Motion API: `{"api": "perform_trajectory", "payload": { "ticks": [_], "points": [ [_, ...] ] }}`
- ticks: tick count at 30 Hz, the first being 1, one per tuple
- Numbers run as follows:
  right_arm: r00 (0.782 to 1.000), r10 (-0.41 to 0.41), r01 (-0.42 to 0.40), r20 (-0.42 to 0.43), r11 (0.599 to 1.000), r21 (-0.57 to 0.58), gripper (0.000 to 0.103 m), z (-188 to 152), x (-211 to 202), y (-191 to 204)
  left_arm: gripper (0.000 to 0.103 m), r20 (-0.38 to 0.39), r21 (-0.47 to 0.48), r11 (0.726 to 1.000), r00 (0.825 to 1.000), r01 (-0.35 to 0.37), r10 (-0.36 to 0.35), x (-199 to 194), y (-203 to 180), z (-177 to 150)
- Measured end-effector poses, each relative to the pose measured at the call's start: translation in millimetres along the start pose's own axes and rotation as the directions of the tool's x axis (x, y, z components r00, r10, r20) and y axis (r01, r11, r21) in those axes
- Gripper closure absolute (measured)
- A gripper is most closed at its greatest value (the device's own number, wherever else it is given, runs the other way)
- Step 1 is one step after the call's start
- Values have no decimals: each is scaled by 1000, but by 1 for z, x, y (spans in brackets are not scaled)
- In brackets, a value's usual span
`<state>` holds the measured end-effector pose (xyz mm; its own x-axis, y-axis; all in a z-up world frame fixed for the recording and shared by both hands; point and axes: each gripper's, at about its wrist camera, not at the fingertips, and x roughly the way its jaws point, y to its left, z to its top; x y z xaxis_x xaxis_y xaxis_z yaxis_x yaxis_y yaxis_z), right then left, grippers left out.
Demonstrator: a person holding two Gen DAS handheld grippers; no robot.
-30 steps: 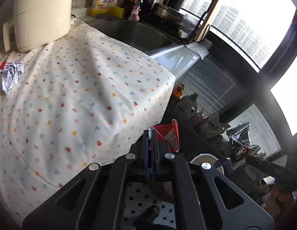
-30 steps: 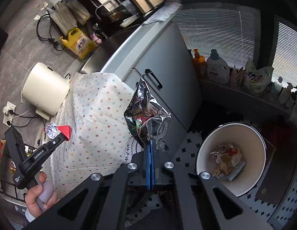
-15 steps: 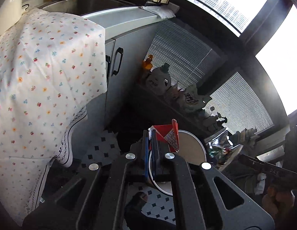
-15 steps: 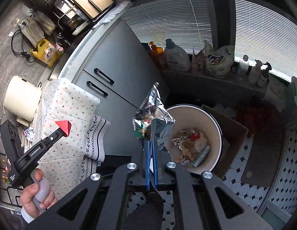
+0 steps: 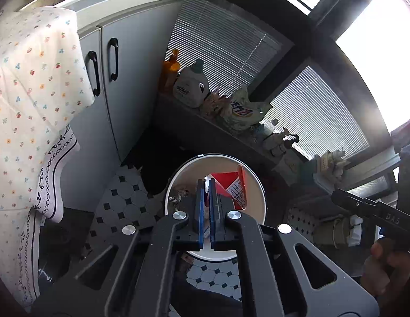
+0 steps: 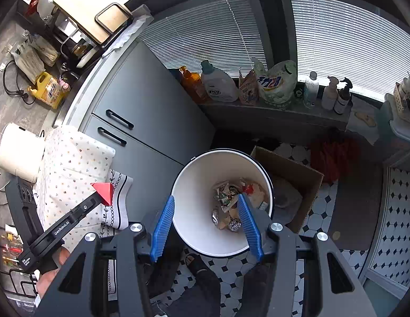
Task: Collect trash
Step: 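Open the right tool to drop the foil bag while the left tool releases the red packet into the bin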
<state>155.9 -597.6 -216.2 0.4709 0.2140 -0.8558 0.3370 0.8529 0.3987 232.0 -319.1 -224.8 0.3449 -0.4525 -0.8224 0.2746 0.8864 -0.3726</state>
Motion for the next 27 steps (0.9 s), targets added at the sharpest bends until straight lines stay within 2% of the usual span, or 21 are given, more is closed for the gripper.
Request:
{"api": "perform_trajectory", "payload": {
  "ticks": [5,7,8,9,16,18,22,27],
  "points": [
    [1000,-19,18,20,999,40,53,-2,-8,-13,97,-59,49,998,997,51,-48,17,-19,-2],
    [999,-25,24,28,998,53,52,-3,-11,-16,76,-89,58,995,993,86,-81,23,-24,-3],
    [999,-27,25,31,998,59,51,-4,-12,-17,56,-86,57,994,992,93,-88,23,-25,-3],
    [999,-28,26,32,998,65,51,-5,-13,-17,52,-77,58,993,993,99,-95,21,-25,-3],
    [1000,-11,10,26,998,57,48,-5,-8,-1,49,-48,40,997,997,66,-64,0,-4,7],
    [1000,-2,1,30,999,39,42,-3,-6,11,39,-10,28,999,999,44,-43,-16,8,11],
    [999,33,-33,38,999,-17,30,3,-2,47,30,63,-12,1000,998,-9,10,-52,40,18],
    [995,95,-90,39,990,-104,20,9,5,106,15,149,-91,993,984,-81,94,-104,86,22]
  ]
}}
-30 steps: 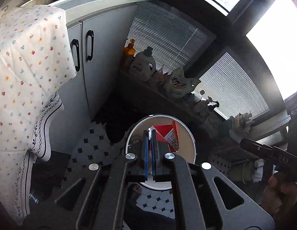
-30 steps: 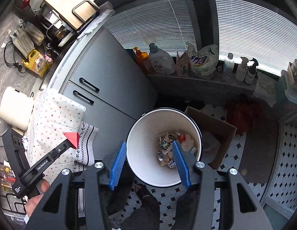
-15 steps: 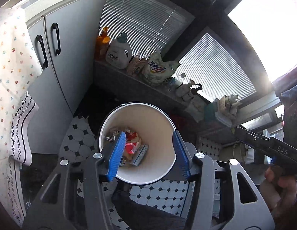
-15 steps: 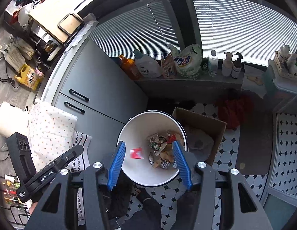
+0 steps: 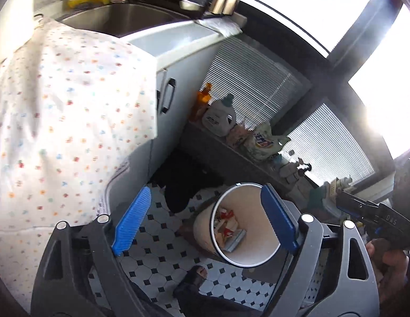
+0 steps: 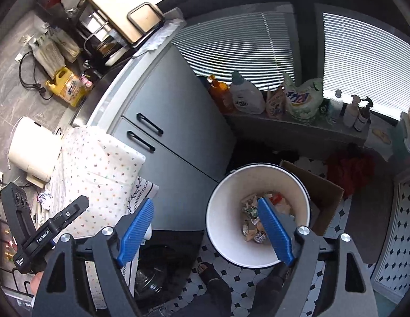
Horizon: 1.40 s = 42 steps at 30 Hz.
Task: Collect trash
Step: 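Open the right tool to drop the foil bag while the left tool releases the red packet into the bin, then move both tools back to the remaining scraps on the tablecloth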
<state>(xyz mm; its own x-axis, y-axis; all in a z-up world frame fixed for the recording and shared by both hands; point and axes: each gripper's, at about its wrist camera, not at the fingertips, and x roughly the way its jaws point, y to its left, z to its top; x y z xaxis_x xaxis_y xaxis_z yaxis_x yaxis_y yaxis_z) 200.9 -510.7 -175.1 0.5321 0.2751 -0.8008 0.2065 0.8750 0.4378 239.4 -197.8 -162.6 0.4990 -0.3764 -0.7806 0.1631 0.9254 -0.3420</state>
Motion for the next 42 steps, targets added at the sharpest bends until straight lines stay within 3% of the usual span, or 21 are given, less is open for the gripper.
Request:
{"api": "perform_trajectory", "payload": {
  "ticks": [3,10,15,30,36,42],
  "points": [
    [999,36,-36,-4,998,-57,17,3,7,39,8,56,-47,998,997,-50,53,-31,33,5],
    [995,99,-102,-25,975,-197,8,3,22,131,6,144,-169,974,973,-154,179,-93,113,8],
    [989,132,-144,-60,948,-285,8,-4,37,195,6,180,-256,946,952,-198,248,-129,166,3],
    [967,194,-253,-166,818,-516,12,-40,83,368,6,248,-464,842,872,-277,423,-219,299,-20],
    [959,201,-280,-201,786,-551,12,-58,105,424,6,257,-495,817,848,-297,464,-237,344,-24],
    [954,222,-299,-203,773,-559,12,-73,128,473,8,275,-518,806,837,-286,474,-249,391,-21]
  ]
}}
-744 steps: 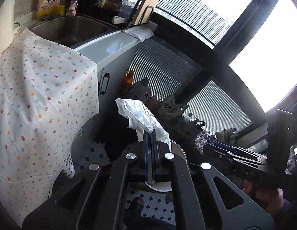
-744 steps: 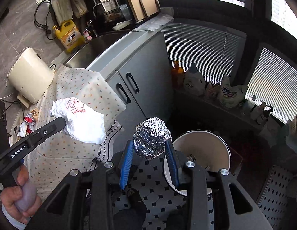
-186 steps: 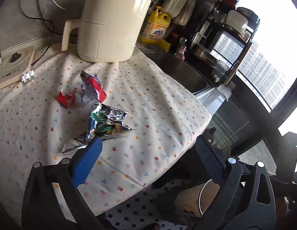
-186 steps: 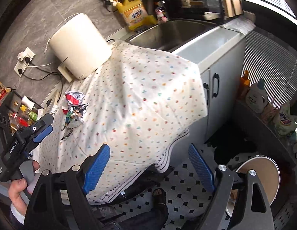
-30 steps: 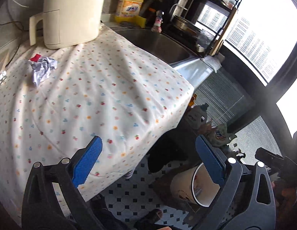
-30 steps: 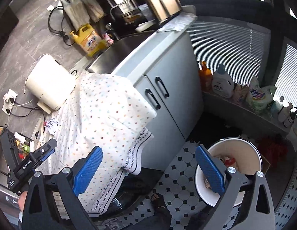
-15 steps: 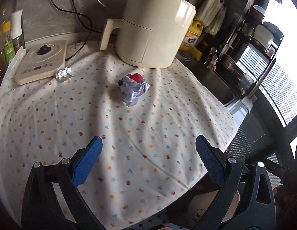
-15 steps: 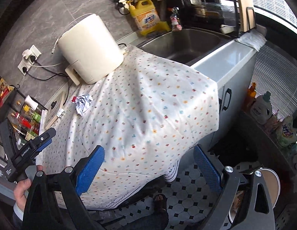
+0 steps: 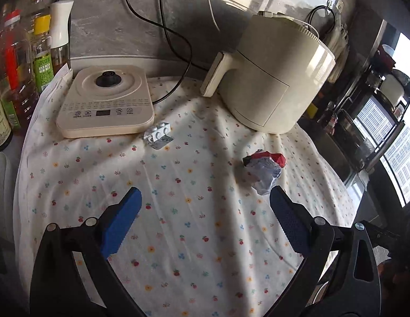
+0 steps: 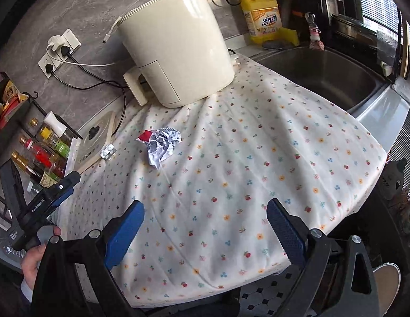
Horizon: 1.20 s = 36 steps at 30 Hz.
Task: Collect trash
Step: 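Move both tools back to the remaining scraps on the tablecloth, then grasp the white blister pack with the left tool while the right tool grasps the crumpled foil-red wrapper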
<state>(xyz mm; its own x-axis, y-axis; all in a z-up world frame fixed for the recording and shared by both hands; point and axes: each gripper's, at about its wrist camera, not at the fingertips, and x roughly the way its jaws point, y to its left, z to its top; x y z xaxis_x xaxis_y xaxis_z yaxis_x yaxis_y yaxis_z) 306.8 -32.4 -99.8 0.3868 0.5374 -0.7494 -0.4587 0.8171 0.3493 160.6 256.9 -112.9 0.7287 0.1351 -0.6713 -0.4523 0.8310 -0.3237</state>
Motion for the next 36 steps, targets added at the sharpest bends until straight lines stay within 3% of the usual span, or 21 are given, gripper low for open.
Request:
{"api": "perform_trajectory", "payload": {
  "ticks": [15,31,32,33,34,35,36],
  "points": [
    [999,-5,4,-43,1000,-16,24,32,86,59,51,-71,-64,998,997,-6,1,72,58,39],
    [995,-56,54,-84,998,-21,27,50,133,72,53,-61,-97,995,998,-19,13,114,67,50],
    [994,-63,61,-87,998,-25,29,50,135,73,59,-61,-96,995,998,-17,11,116,66,49],
    [993,-65,63,-94,998,-27,39,51,138,73,72,-66,-98,995,998,-19,12,118,66,48],
    [992,-59,56,-108,998,-26,56,51,141,72,77,-74,-103,994,997,-27,19,119,67,48],
    [991,-48,46,-123,999,-20,67,51,144,72,78,-74,-111,993,997,-30,22,119,68,47],
    [990,-34,33,-133,999,-9,85,51,145,70,78,-68,-115,993,997,-28,20,117,68,45]
  ]
}}
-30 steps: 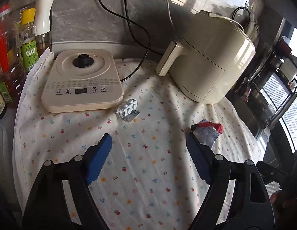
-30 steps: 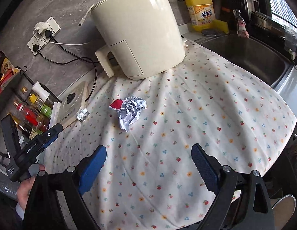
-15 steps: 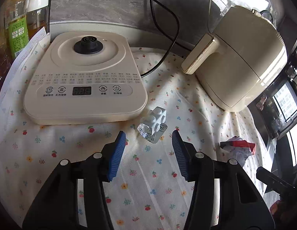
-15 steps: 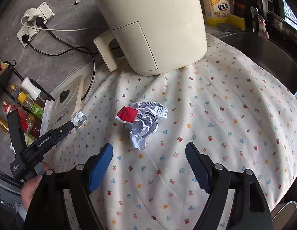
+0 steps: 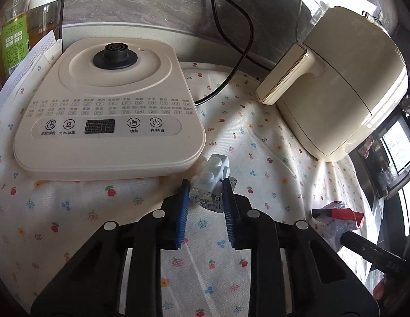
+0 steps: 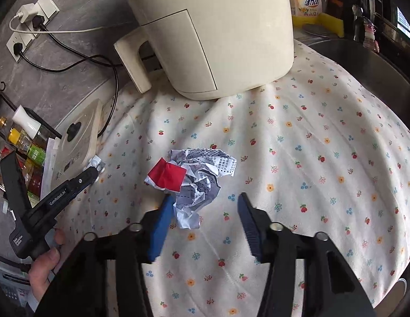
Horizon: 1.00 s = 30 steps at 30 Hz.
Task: Collect trash
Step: 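Grasp the white blister pack with the left tool while the right tool grasps the crumpled foil-red wrapper, then carry the blister pack and foil wrapper in both tools over the white bin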
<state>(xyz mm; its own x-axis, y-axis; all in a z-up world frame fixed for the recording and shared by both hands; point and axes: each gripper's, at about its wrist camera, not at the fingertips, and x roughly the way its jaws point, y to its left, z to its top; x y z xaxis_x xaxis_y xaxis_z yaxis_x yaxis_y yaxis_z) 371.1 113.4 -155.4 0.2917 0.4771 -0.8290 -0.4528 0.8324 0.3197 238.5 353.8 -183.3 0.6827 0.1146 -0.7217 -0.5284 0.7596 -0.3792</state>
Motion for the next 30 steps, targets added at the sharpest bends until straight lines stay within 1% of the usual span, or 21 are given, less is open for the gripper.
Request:
{"api": "perform_trajectory", "payload": {
  "ticks": [1,2,3,10,15,19,25,30],
  "points": [
    [1000,7,-7,1,1000,5,90,-1,-1,0,79,8,7,1000,1000,0,0,-3,-2,-1],
    [1000,4,-4,9,1000,0,91,-3,-4,0,79,18,18,1000,1000,0,-1,-6,-4,-3],
    [1000,3,-3,17,1000,-10,95,-5,-8,0,79,27,31,1000,1000,3,-4,-10,-7,-5],
    [999,24,-24,39,1000,-5,100,-23,-33,-12,79,44,74,997,999,29,-32,-38,-32,-21],
    [998,34,-34,60,999,0,100,-34,-53,-27,79,53,113,992,997,52,-59,-60,-59,-37],
    [996,40,-41,81,999,12,101,-41,-73,-43,79,43,127,990,997,64,-70,-68,-79,-50],
    [994,34,-40,106,998,56,101,-58,-107,-84,79,16,171,981,995,93,-97,-74,-122,-75],
    [991,-7,-8,133,994,107,101,-80,-140,-132,79,-26,227,964,990,140,-138,-73,-169,-104]
  ]
}}
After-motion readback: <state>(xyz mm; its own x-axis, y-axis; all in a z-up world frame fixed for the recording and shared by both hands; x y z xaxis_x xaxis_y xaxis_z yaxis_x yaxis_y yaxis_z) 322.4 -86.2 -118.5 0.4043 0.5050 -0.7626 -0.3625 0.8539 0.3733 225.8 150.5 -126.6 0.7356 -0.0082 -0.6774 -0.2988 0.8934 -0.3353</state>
